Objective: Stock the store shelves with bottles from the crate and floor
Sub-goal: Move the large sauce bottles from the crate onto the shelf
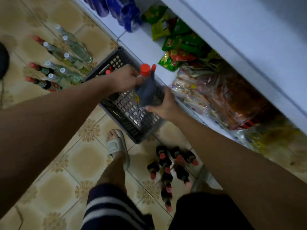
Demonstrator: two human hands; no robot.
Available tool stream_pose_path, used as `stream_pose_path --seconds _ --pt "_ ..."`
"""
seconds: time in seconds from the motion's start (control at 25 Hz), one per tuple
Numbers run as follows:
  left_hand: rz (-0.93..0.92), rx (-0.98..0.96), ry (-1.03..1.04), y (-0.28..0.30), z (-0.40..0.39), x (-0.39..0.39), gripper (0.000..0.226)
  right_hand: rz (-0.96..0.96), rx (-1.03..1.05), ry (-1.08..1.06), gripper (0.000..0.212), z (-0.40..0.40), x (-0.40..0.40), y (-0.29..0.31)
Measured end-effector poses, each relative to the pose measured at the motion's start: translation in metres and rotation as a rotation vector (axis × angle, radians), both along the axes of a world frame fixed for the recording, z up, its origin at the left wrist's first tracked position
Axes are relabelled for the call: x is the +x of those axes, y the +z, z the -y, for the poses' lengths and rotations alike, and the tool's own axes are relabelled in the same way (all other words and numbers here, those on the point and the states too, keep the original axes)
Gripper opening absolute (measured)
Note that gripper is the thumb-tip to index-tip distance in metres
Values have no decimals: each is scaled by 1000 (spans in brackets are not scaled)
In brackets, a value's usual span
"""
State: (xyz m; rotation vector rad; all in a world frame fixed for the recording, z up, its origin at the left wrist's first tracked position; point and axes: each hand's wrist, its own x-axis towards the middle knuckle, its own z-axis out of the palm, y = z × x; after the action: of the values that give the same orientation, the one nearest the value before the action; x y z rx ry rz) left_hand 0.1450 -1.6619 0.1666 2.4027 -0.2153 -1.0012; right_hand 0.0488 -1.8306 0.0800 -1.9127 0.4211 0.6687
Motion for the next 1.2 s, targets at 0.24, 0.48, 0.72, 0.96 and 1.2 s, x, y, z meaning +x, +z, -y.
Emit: stream_pose_path --seconds 0.24,0.48,0.72,0.96,1.2 --pt "-24 -214 229 192 90 -71 30 270 -17 -113 112 52 -58 175" --pt "-88 -388 273 301 172 -129 19 417 -192 -509 102 76 -123 289" --pt "-136 -437 48 343 258 -195 19 422 -325 -785 84 147 -194 339" --pt "-211 -418 -62 318 373 -260 16 353 -504 -794 78 262 -265 328" --pt "-322 -315 -169 293 479 -304 24 169 -466 -791 66 369 -309 307"
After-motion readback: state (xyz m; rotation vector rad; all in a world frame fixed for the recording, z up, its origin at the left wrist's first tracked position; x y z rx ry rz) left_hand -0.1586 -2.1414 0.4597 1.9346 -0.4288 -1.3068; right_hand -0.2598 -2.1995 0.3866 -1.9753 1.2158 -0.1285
